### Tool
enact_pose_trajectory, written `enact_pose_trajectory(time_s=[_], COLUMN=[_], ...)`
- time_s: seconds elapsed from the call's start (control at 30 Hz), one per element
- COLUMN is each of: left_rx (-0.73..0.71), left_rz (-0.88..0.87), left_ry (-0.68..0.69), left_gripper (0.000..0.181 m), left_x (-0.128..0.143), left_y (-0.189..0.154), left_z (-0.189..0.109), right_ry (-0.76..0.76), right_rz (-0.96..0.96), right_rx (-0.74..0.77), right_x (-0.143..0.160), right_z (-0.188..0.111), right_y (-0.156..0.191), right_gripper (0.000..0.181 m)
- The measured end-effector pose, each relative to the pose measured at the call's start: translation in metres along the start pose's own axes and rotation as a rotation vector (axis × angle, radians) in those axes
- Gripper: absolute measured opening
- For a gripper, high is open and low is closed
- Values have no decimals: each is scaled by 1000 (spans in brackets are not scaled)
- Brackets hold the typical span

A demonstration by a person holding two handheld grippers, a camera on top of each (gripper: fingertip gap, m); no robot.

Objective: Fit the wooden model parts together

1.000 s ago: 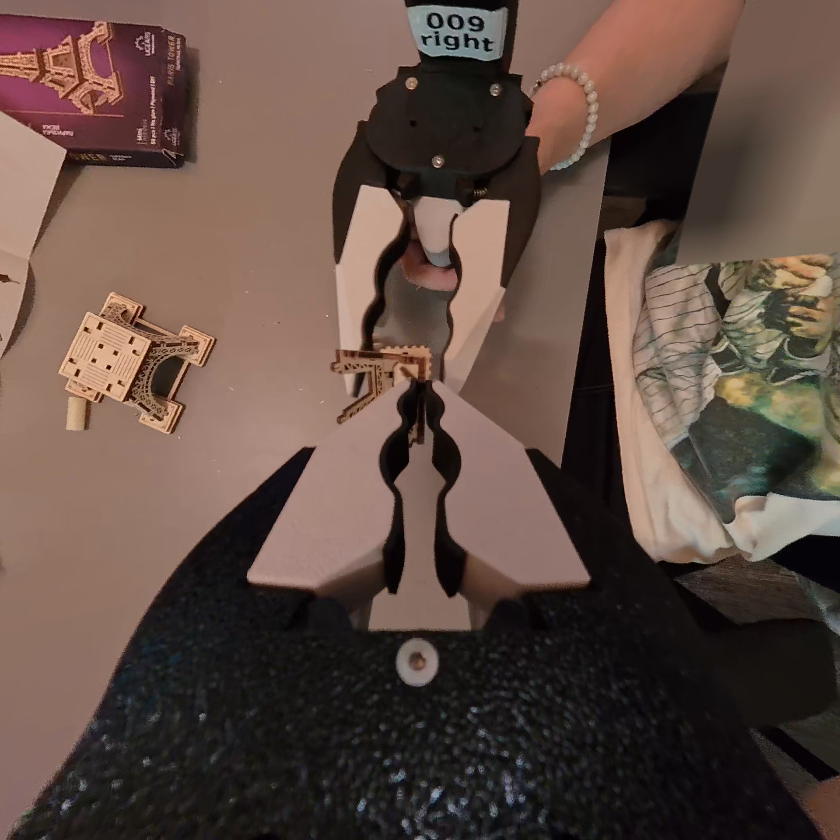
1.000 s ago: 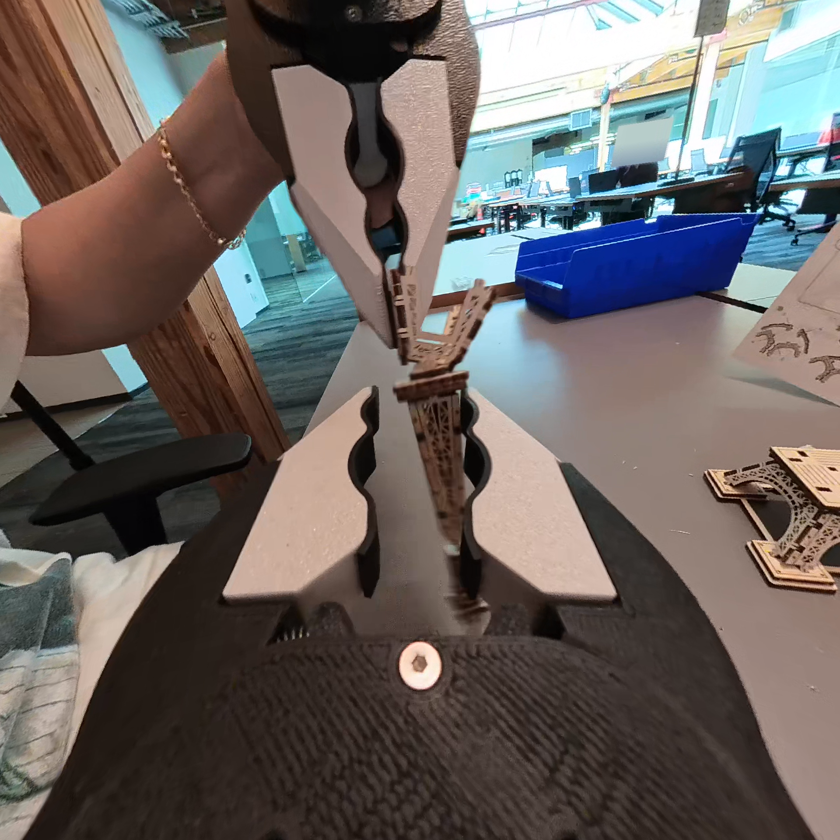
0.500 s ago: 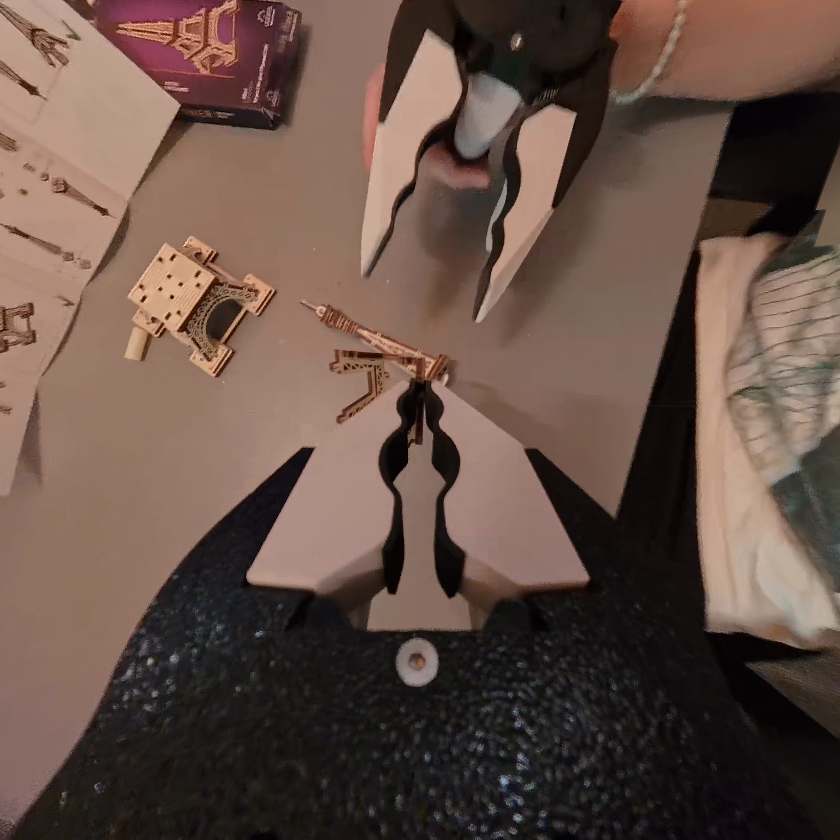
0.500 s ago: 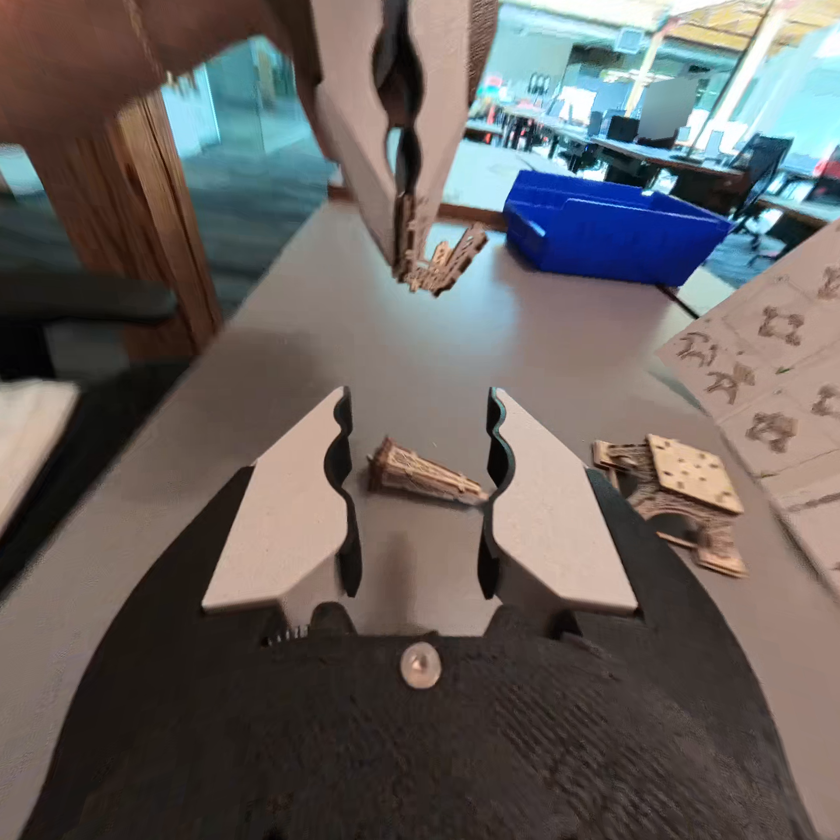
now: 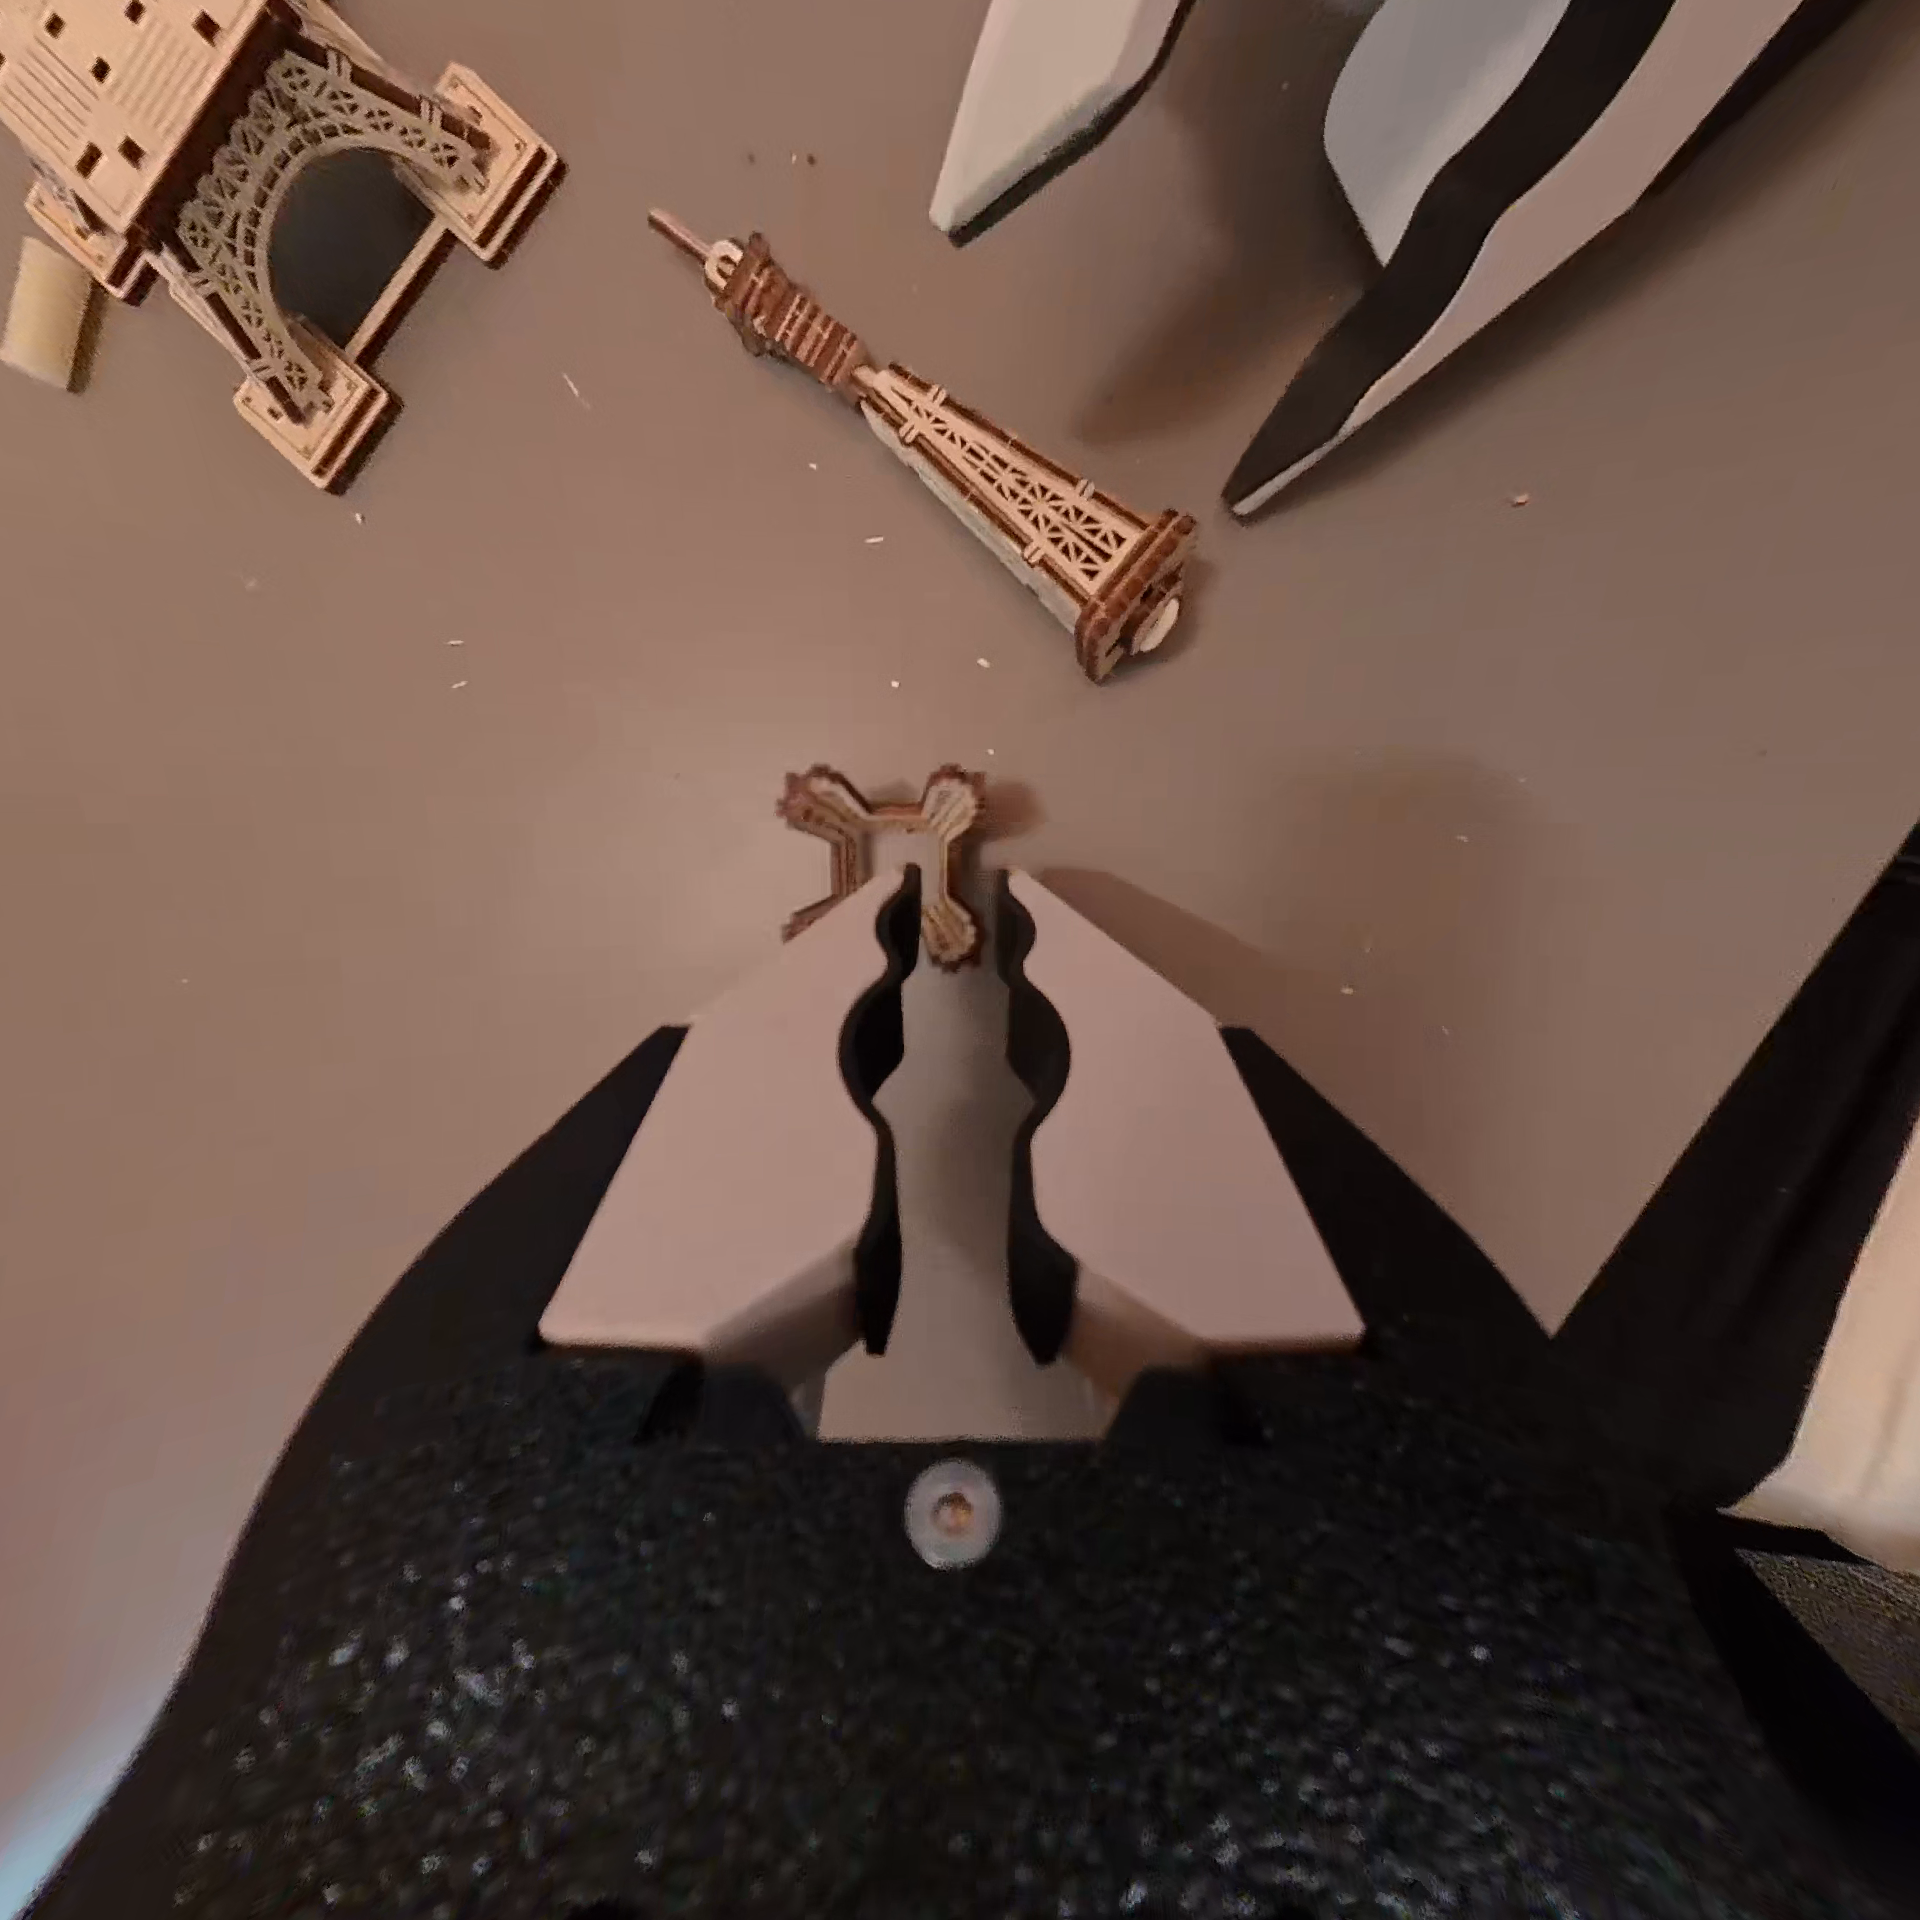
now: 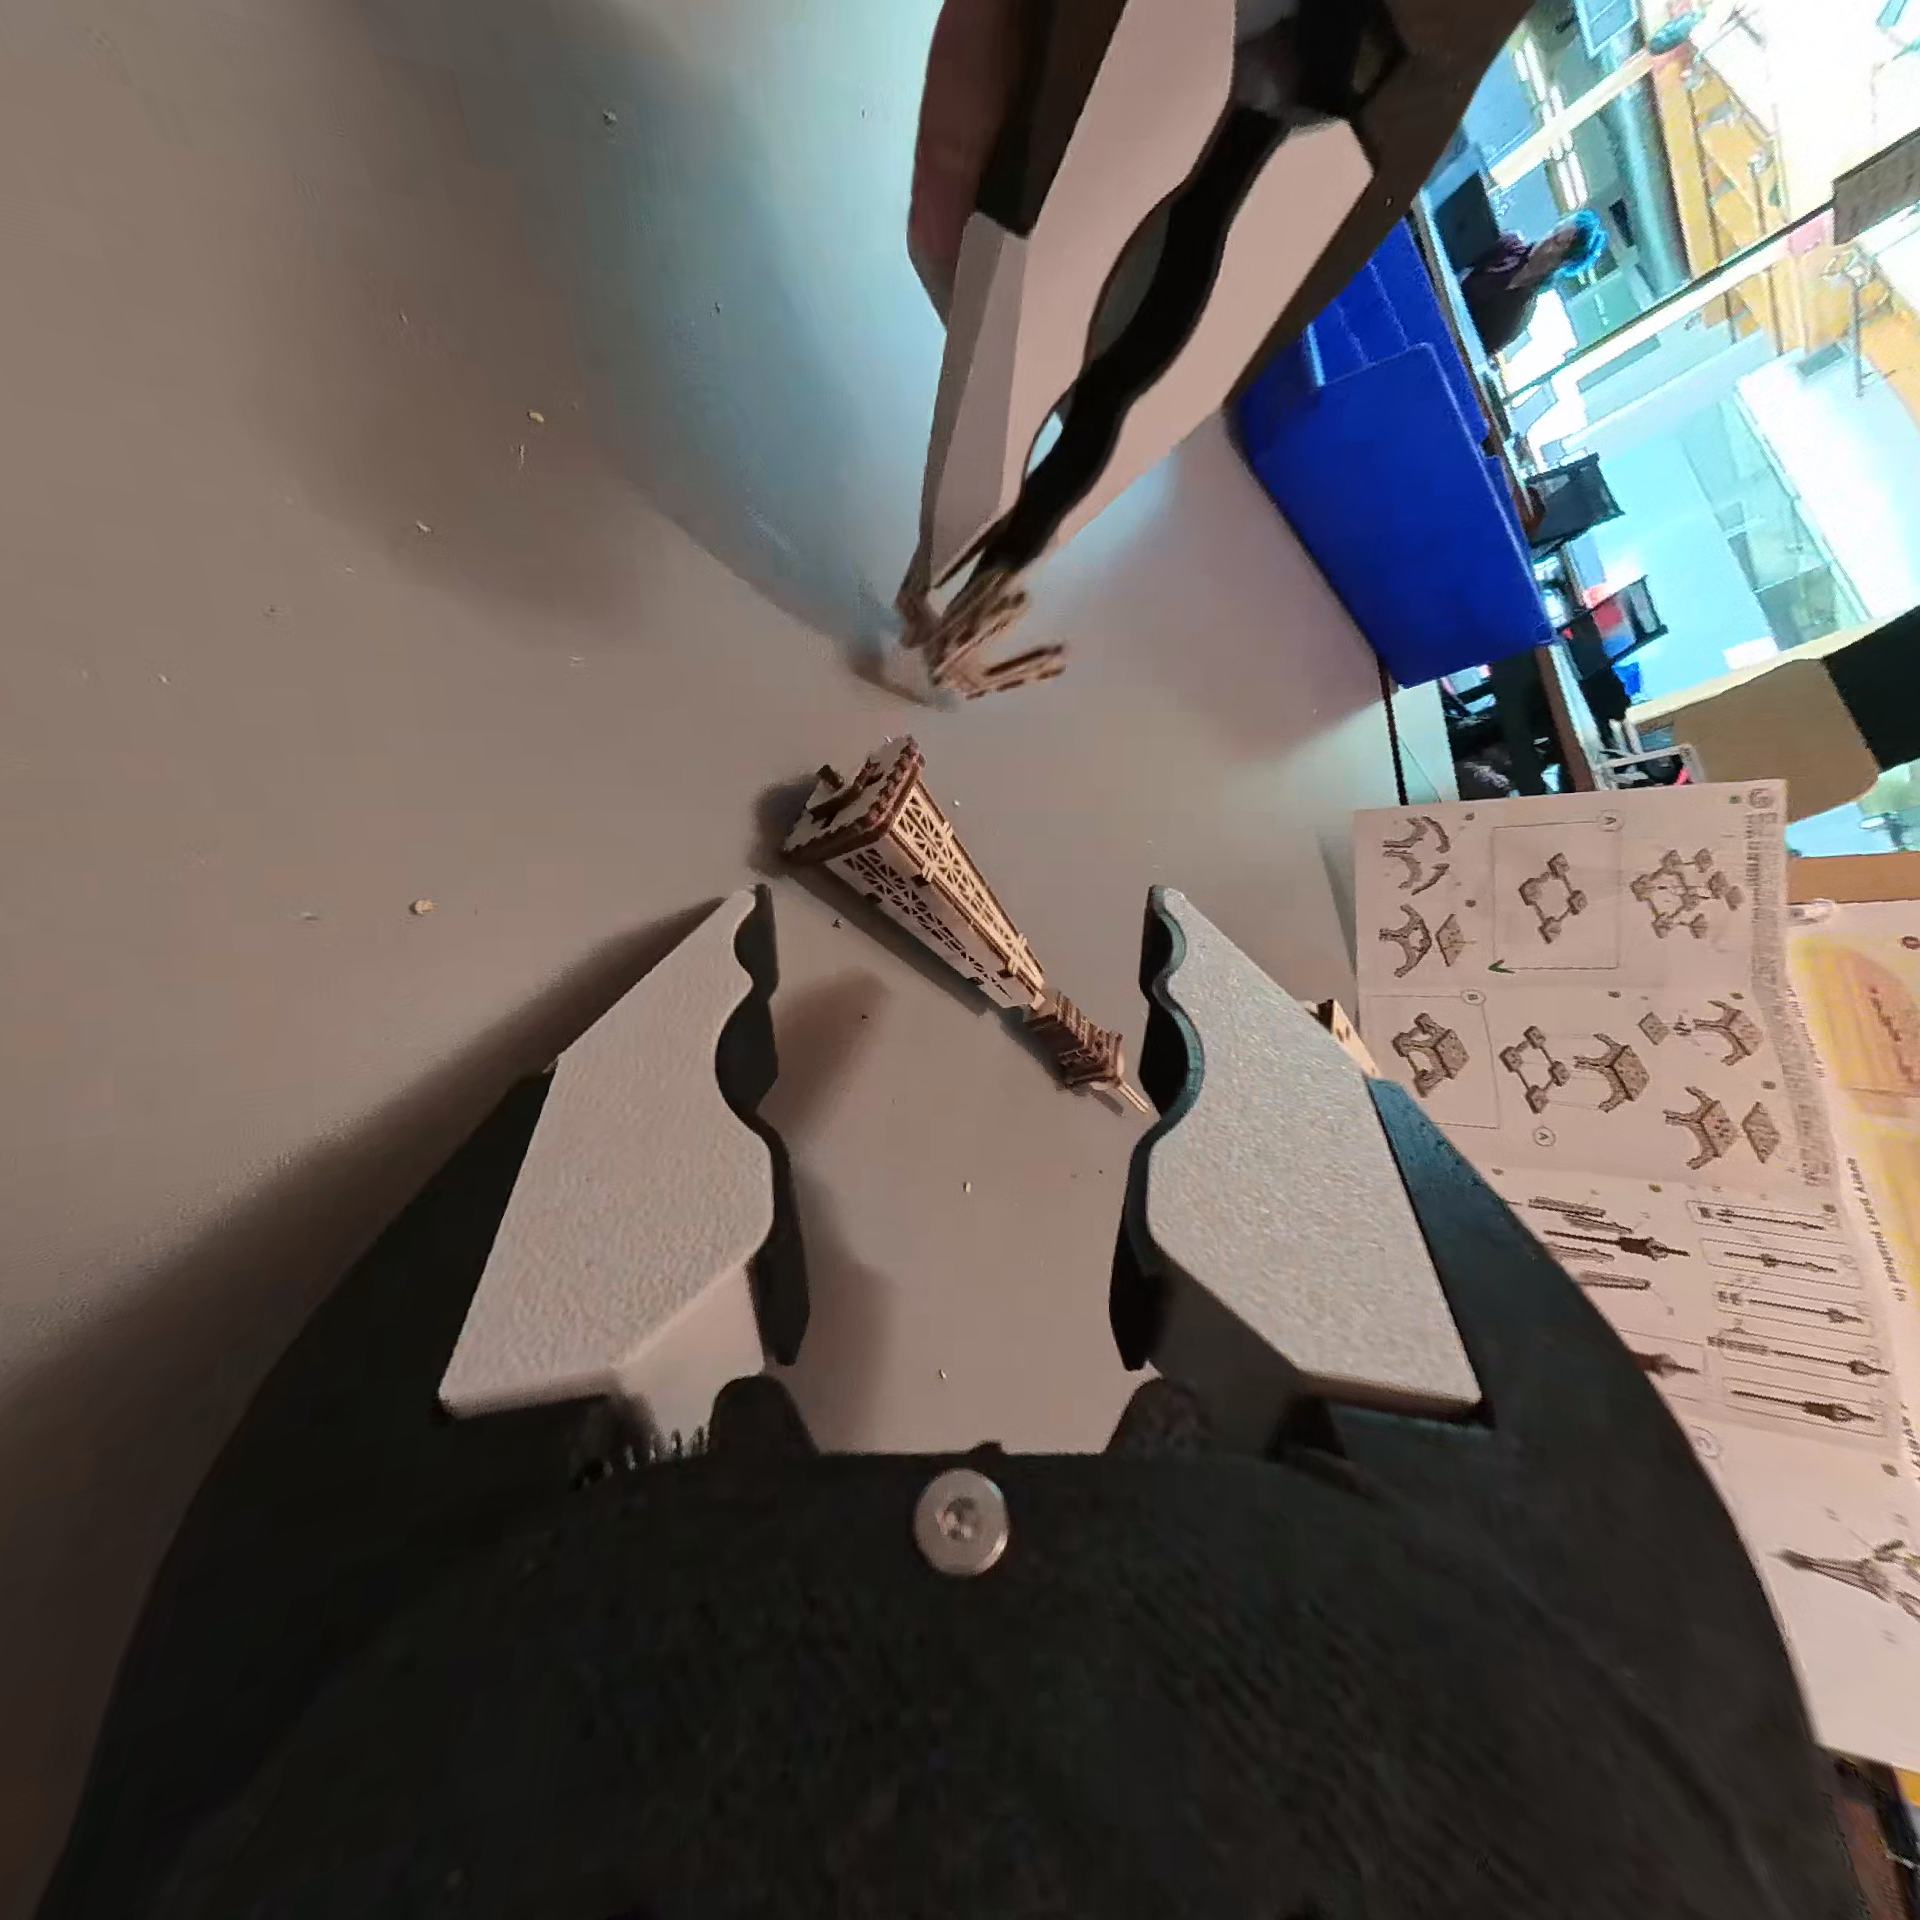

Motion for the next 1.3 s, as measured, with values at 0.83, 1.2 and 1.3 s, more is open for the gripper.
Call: enact_pose_trajectory(time_s=[0.83,1.2,1.3], left_rx=[-359,-52,-23], left_rz=[-538,-649,-650], left_ry=[-351,-581,-619], left_gripper=[27,27,27], left_x=[-16,-33,-41], left_y=[-63,-67,-69], left_z=[49,2,-18], right_ry=[26,-74,-105], right_rz=[-197,-540,-552], right_rx=[211,432,503], right_x=[3,-33,-43], right_z=[5,18,14], right_y=[6,17,15], right_gripper=[69,59,43])
Point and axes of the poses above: each gripper's, where its closed fingertips meet, z out along the fingers, x out of its underside, y = z × x across the jaws, the point moved 10 cm from there along -z, back along the fingers, and after that the axes turned 5 degrees about -y, right-handed, at the moved point
